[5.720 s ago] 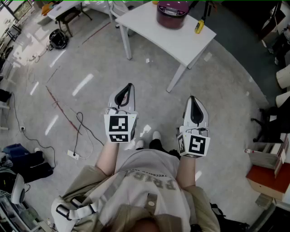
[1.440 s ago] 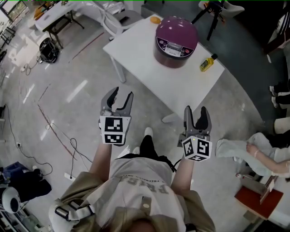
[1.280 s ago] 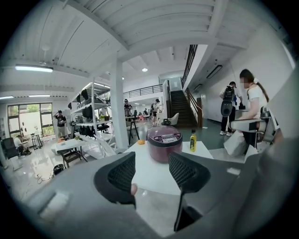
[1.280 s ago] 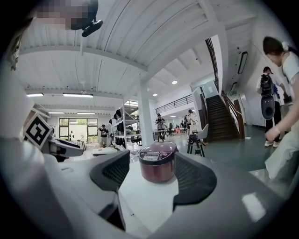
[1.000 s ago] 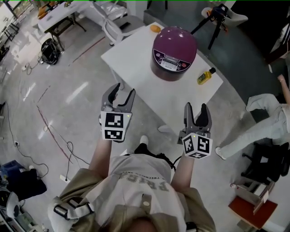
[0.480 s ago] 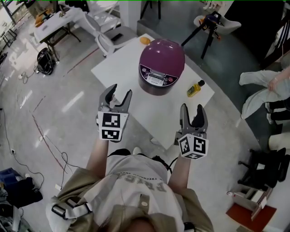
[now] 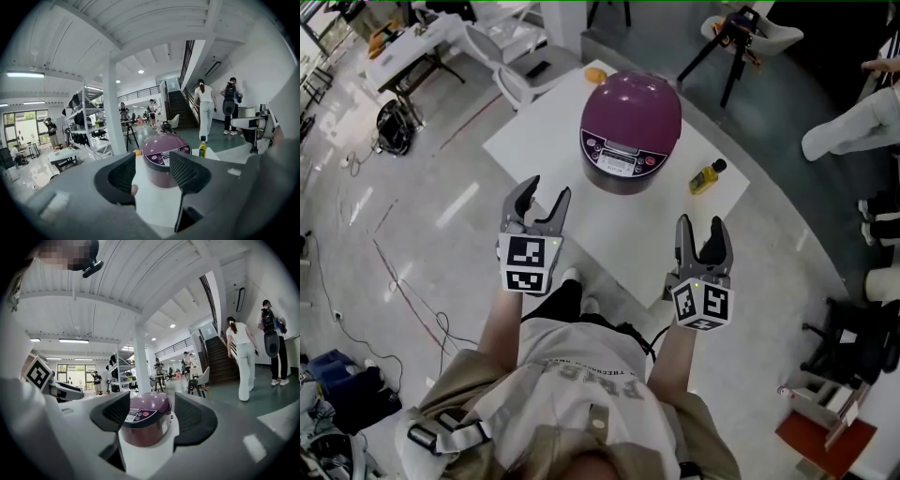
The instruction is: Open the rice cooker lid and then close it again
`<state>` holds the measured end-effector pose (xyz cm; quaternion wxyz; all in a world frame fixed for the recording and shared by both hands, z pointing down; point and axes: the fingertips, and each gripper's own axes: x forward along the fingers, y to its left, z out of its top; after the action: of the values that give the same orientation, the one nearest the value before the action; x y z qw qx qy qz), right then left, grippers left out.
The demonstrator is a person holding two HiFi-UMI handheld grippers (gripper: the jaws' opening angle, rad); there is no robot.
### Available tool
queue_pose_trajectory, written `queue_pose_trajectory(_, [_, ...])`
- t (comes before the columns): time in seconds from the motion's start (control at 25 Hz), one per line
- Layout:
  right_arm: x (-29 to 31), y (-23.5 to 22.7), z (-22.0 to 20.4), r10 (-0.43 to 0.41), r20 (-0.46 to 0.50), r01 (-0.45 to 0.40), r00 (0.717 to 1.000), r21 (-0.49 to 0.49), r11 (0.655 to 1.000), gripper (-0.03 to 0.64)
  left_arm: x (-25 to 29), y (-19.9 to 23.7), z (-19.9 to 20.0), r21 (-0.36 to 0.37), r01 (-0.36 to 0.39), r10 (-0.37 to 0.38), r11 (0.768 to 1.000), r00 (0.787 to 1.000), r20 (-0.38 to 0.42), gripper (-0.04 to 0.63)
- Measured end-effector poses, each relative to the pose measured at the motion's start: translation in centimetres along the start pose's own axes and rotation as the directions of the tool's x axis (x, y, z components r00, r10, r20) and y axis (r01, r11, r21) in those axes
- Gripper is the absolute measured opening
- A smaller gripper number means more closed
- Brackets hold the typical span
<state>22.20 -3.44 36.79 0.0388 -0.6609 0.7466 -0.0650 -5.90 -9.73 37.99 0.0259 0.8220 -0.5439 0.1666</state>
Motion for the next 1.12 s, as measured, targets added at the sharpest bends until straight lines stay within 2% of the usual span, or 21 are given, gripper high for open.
queue_pose_trajectory(0.2, [0.7, -0.5, -1.6, -0.013, -0.039, 0.013, 0.999, 0.003, 1.000, 0.276, 1.4, -0.4, -1.9, 0.019, 0.035, -0.034, 0.999, 0.998, -0.048, 0.235])
queue_pose_trajectory(0.68, [5.1, -0.5, -4.5, -0.028, -0.114, 0.024, 0.993, -0.030, 0.999, 0.275, 7.1, 0.5, -4.5, 0.028, 0.121, -0.117, 0.992, 0.987, -0.108, 0.252])
queue_pose_trajectory(0.76, [5.9, -0.1, -4.6, -0.012, -0.119, 0.006, 0.993, -0.052, 0.999, 0.276, 8.0, 0.6, -4.6, 0.038, 0.144, -0.139, 0.989, 0.984, -0.115, 0.266])
queue_pose_trajectory(0.96, [8.1, 1.3, -4.7, 0.043, -0.154, -0.064, 0.987, -0.137, 0.989, 0.279, 10.0, -0.3, -5.2, 0.103, 0.242, -0.225, 0.965, 0.962, -0.157, 0.356])
queue_pose_trajectory(1.12, [10.1, 2.4, -4.9, 0.090, -0.191, -0.124, 0.977, -0.176, 0.977, 0.285, 11.6, -0.7, -5.1, 0.150, 0.292, -0.266, 0.945, 0.949, -0.171, 0.380])
